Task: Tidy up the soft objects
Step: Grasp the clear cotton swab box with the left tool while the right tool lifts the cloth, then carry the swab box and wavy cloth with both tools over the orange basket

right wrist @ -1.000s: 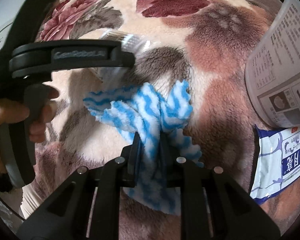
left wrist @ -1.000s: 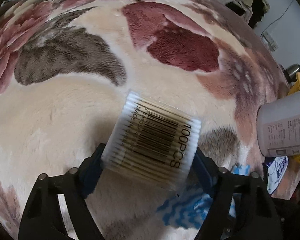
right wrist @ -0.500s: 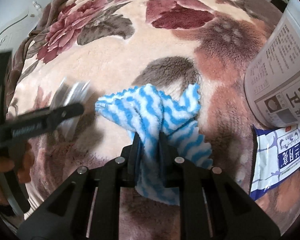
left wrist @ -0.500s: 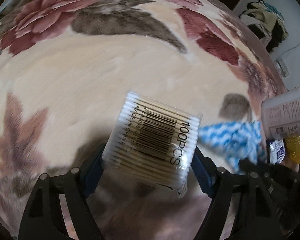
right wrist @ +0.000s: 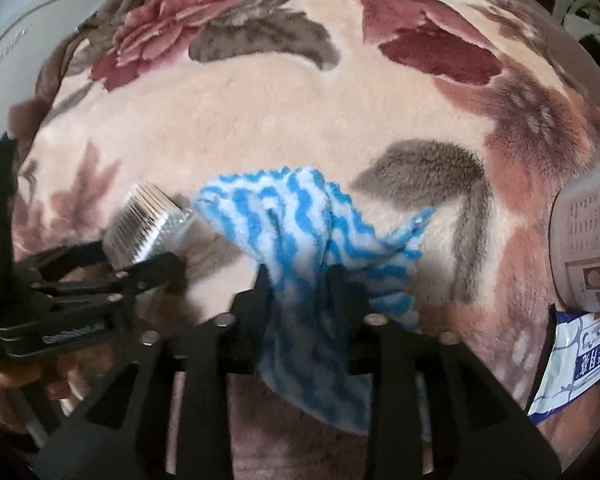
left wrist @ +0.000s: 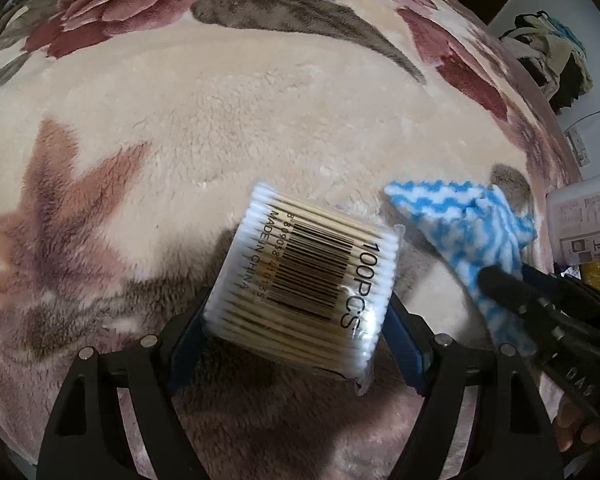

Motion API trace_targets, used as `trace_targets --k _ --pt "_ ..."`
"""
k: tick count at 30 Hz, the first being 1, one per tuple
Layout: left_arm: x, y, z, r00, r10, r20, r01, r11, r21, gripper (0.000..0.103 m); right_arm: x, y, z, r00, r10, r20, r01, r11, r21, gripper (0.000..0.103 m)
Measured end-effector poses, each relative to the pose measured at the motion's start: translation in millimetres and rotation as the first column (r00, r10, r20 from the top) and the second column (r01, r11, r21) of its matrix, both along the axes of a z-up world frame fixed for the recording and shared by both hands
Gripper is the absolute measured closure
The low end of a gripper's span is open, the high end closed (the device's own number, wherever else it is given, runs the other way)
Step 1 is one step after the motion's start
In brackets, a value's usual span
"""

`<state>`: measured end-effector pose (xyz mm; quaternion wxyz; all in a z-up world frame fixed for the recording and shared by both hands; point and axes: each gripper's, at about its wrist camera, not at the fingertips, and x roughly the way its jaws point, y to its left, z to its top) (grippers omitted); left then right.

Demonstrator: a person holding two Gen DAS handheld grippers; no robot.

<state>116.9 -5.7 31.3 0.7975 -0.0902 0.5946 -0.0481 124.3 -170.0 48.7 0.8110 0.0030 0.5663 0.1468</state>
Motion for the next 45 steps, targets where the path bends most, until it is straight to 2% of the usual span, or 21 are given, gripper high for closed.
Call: trace_targets --k 1,5,6,7,8,25,45 --pt "0 0 -2 1.0 -0.001 -0.001 0.001 1.0 -0.002 0.021 0 1 -2 1.0 0.004 0.002 -0.004 1.0 0.001 0.05" --pt "0 -1 -5 1.0 -0.002 -0.002 0.002 1.0 0.001 0.021 1 5 -10 1.0 0.013 0.002 -0.013 1.0 -0.013 0.05" --pt "0 -1 -4 1.0 -0.002 -0.001 0.002 1.0 0.001 0.021 1 6 -9 1.0 0.012 0.005 -0.011 1.0 -0.017 0.064" --pt "0 -1 -3 1.0 -0.001 -0.001 0.001 1.0 0.001 0.021 -1 6 -6 1.0 0.012 0.008 -0.012 1.0 -0.025 0.083" --pt "1 -2 -2 1.0 0.0 0.0 0.0 1.0 0.0 0.021 -1 6 -4 1.0 0.012 0.01 -0.011 1.0 -0.029 0.084" --pt "-7 -12 57 0.995 -0.012 0.098 0.01 1.0 0.018 0.023 -9 -9 66 0.989 -0.019 0.147 0.019 1.0 0.007 0.085" --pt "-2 -48 115 0.981 -0.064 0.181 0.057 0.997 0.047 0.023 -13 -49 115 0.971 -0.072 0.23 0.068 0.997 0.025 0.085"
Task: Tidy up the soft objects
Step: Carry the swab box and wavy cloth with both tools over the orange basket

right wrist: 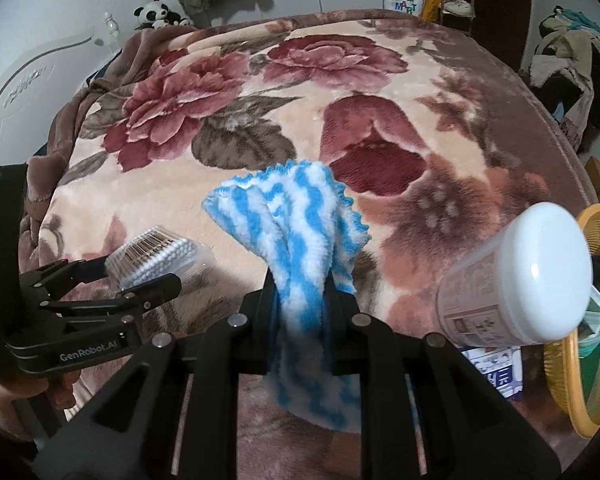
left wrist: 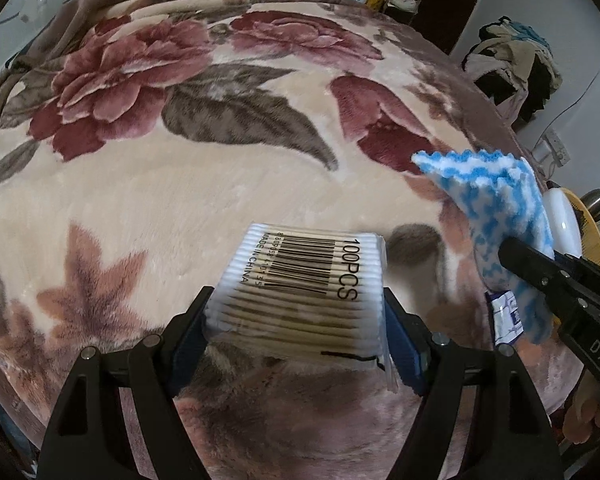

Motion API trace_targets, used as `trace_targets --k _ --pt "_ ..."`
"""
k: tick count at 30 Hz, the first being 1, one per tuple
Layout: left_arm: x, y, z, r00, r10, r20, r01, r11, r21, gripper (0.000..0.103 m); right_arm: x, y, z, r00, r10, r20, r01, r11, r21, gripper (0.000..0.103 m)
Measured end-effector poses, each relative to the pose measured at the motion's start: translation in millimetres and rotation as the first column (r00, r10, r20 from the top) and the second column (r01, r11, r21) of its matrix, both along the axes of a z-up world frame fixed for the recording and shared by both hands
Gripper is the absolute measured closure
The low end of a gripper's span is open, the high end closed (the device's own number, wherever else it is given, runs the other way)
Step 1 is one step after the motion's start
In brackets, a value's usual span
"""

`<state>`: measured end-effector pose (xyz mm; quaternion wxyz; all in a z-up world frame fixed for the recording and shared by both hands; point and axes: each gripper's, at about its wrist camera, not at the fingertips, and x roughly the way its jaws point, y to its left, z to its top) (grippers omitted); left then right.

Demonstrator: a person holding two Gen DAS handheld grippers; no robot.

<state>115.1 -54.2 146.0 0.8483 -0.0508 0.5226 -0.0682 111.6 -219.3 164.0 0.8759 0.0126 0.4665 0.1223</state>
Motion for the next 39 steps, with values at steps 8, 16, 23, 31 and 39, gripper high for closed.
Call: trace_targets --k 8,16,23,31,39 --pt "11 -30 26 0.999 -0.041 0.034 0.042 0.999 -0.013 0.023 -1 -35 21 0.998 -0.06 0.032 0.059 0.998 0.015 0.085" --pt "21 -69 47 0.994 -0.094 0.06 0.095 0.995 -0.014 0.023 -3 -72 35 0.991 -0.12 0.053 0.119 0.993 0.028 0.085" --pt "26 -108 60 0.987 -0.144 0.071 0.145 0.989 -0.016 0.023 -8 -103 43 0.984 -0.165 0.067 0.163 0.986 0.033 0.085" --pt "26 -155 67 0.975 -0.21 0.078 0.212 0.977 -0.015 0.023 -15 -147 48 0.97 -0.233 0.074 0.23 0.972 0.038 0.085" --pt "23 -194 75 0.961 -0.262 0.088 0.264 0.964 -0.013 0.023 -22 -178 53 0.956 -0.281 0.081 0.279 0.96 0.036 0.085"
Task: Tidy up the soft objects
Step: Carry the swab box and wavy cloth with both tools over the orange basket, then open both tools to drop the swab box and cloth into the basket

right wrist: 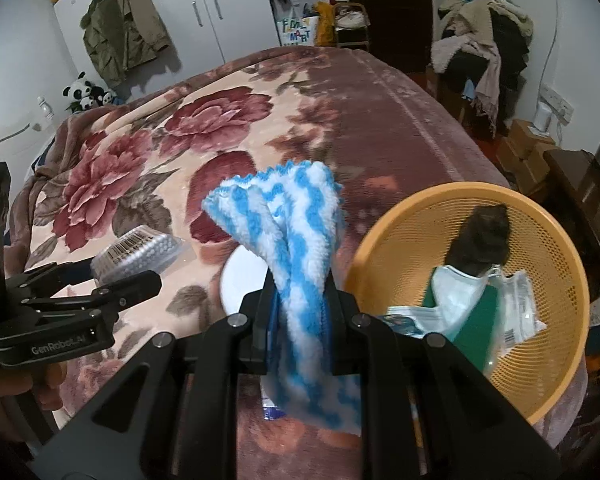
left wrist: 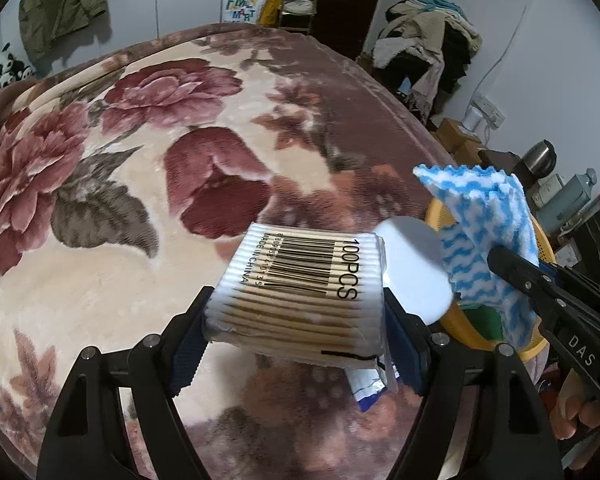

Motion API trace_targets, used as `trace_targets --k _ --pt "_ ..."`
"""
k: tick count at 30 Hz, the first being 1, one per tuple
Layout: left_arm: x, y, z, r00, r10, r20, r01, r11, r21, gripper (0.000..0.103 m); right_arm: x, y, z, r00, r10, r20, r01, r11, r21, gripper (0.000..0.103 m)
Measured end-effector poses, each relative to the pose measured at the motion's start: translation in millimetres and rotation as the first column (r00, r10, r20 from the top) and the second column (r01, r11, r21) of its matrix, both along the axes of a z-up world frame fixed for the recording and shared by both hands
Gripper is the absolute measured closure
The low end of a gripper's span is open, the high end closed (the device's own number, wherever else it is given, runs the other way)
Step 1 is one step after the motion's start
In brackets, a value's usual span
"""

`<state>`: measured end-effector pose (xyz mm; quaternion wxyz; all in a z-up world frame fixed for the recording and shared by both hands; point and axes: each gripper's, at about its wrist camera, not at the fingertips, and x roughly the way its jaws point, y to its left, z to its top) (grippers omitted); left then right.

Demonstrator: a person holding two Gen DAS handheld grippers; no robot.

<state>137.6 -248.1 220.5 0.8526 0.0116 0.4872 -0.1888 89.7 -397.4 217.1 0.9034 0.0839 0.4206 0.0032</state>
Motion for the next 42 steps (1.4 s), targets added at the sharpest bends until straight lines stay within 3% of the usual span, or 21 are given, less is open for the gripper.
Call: trace_targets --k 32,42 --pt "-15 -114 12 0.986 -0.168 0.002 0.168 0.986 -0.002 0.023 -36 -97 6 0.988 -0.151 0.007 0.151 0.988 0.009 0.085" --pt "-26 -153 14 0.972 -0.234 0.001 0.234 0.972 0.001 0.023 -51 -136 5 0.976 -0.217 0.003 0.217 0.975 0.053 0.085"
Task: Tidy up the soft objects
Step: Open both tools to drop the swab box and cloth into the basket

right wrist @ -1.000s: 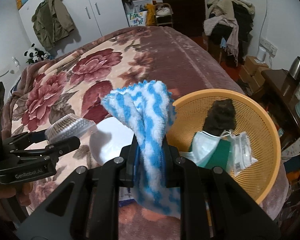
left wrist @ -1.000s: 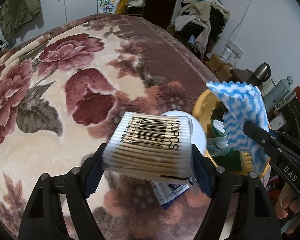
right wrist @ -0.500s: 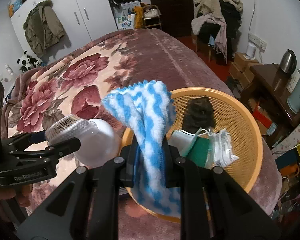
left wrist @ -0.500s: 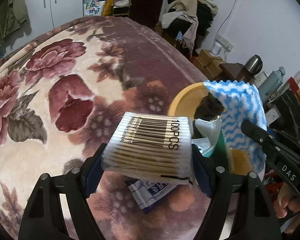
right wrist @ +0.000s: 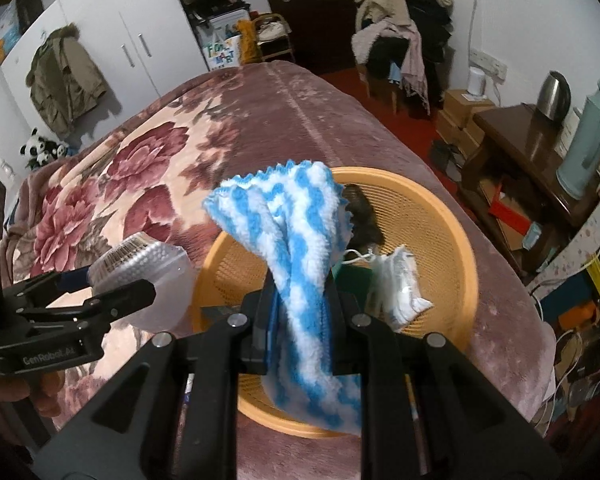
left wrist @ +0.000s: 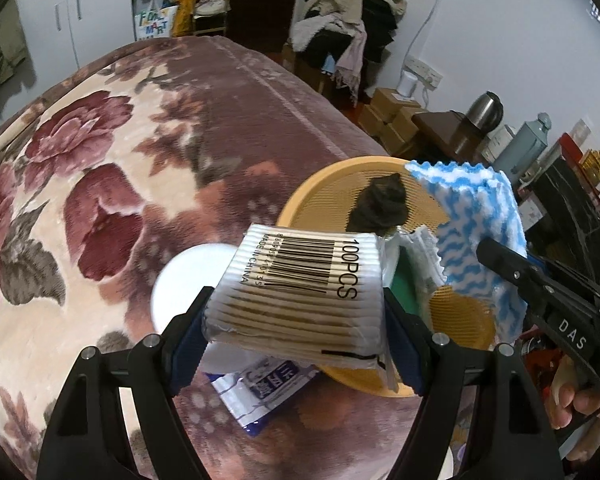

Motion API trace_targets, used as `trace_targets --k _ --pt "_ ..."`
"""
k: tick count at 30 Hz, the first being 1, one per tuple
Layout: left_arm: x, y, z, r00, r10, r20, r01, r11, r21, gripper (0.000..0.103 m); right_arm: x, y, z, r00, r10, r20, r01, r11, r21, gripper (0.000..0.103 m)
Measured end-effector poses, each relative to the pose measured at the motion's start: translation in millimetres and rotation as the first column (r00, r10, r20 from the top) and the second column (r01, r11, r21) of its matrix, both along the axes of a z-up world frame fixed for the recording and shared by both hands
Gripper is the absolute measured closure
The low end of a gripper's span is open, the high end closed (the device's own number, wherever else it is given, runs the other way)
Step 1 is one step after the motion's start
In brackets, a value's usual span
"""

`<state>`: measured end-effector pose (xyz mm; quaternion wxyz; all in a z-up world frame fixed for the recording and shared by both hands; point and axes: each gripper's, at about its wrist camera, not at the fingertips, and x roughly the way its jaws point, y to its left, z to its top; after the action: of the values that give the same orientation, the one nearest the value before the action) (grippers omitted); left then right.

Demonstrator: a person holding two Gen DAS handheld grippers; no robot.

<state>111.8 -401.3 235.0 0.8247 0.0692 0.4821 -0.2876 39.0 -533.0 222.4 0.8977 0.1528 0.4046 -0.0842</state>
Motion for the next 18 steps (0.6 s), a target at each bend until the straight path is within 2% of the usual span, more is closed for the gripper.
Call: trace_targets --k 9,11,14,15,16,17,18 --pt "-9 -39 -2 0.997 -0.077 -0.006 0.077 0.997 -0.002 0.023 -2 -25 -5 0.999 -0.043 -0.008 0.043 0.998 0.051 0.085" --pt "-9 -49 -5 0.995 -0.096 -0.012 0.096 0.995 -0.002 0.023 2 -31 -9 0.999 -0.051 -0.016 0.052 0.994 0.094 0.082" --pt "-3 -69 -17 0.989 -0.14 -0.04 0.141 0.99 0.005 0.02 12 -47 -23 0.998 -0.058 -0.039 0.065 0.972 0.227 0.079" --pt "-2 -74 -22 0.988 -0.143 -0.052 0.144 0.989 0.021 0.019 13 -51 -28 0.995 -0.076 -0.059 0.089 0.961 0.262 0.066" --pt "-1 -78 -26 0.989 -0.139 -0.058 0.142 0.989 0.041 0.012 13 -54 -31 0.993 -0.099 -0.067 0.113 0.955 0.274 0.045" --pt "-1 -79 -27 0.989 -0.139 -0.055 0.142 0.989 0.05 0.005 10 -55 -32 0.992 -0.116 -0.056 0.127 0.953 0.274 0.036" --pt "-2 -79 -27 0.989 -0.14 -0.041 0.142 0.989 0.05 0.003 6 -55 -31 0.991 -0.126 -0.042 0.133 0.953 0.271 0.022"
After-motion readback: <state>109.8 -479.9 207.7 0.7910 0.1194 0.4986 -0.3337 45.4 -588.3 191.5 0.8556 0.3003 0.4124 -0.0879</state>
